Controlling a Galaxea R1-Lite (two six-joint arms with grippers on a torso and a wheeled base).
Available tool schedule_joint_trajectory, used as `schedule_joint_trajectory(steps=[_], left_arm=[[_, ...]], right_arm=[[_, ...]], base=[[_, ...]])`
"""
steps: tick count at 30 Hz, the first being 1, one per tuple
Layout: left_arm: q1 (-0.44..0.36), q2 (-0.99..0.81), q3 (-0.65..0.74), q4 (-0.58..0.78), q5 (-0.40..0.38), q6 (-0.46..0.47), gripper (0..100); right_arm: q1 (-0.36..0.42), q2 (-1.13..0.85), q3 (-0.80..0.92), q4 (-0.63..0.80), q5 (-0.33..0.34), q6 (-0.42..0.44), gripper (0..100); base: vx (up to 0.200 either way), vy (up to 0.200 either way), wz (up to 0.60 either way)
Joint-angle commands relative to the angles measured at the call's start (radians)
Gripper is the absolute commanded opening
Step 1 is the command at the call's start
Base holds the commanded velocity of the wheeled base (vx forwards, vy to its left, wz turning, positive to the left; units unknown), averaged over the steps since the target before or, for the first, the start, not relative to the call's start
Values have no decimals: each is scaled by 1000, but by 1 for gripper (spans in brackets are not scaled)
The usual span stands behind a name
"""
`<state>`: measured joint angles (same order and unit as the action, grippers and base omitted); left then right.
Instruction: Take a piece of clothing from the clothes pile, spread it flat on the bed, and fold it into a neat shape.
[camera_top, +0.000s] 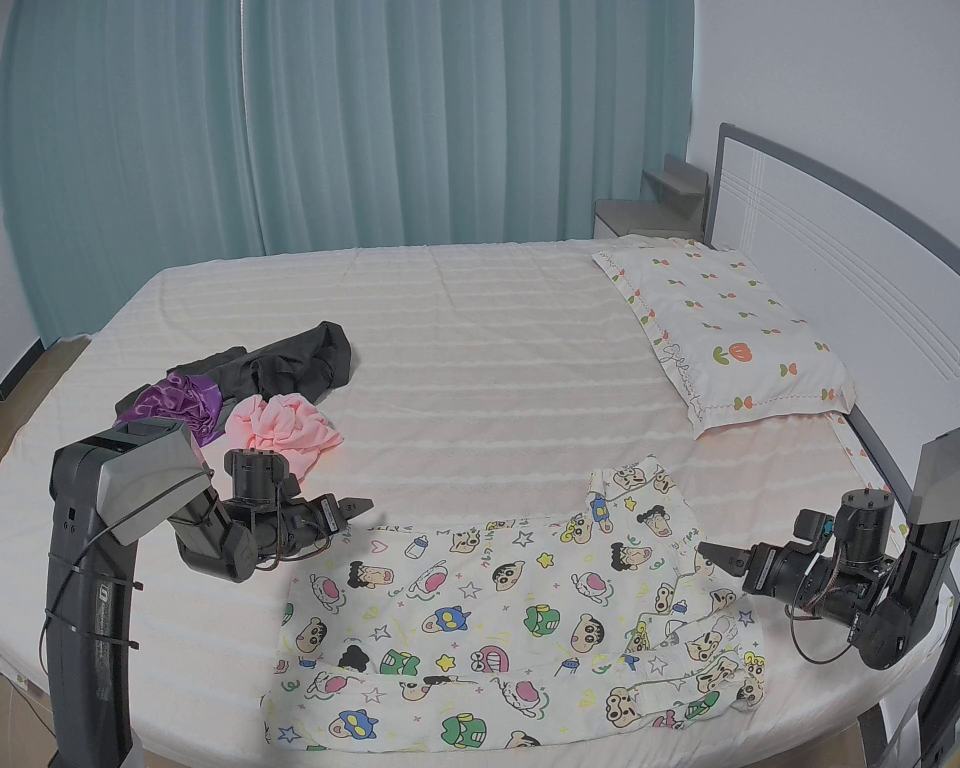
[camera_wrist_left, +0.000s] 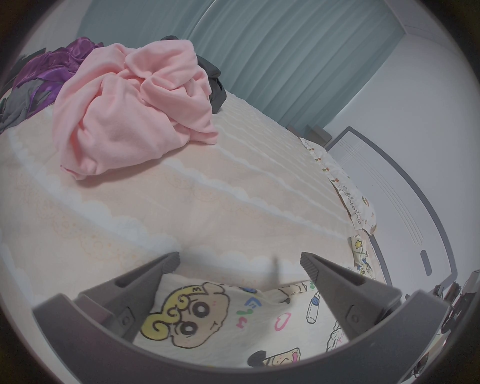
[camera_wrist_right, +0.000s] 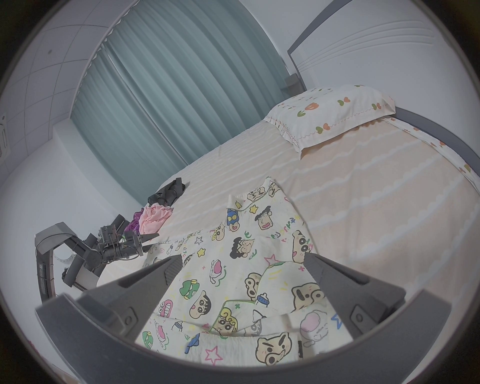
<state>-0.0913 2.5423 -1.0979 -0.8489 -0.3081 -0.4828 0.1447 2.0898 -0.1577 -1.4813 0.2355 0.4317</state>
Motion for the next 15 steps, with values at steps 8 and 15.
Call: schedule_joint_trajectory(steps=[8, 15], left_arm=[[4, 1, 16, -52, 14, -10, 0], [8, 1, 44, -179, 63, -79, 0]], right_arm=[[-34, 153, -376, 211, -5, -5, 100], [-53, 222, -649, 475, -19, -7, 100]], base=[[0, 0, 0], [0, 0, 0]])
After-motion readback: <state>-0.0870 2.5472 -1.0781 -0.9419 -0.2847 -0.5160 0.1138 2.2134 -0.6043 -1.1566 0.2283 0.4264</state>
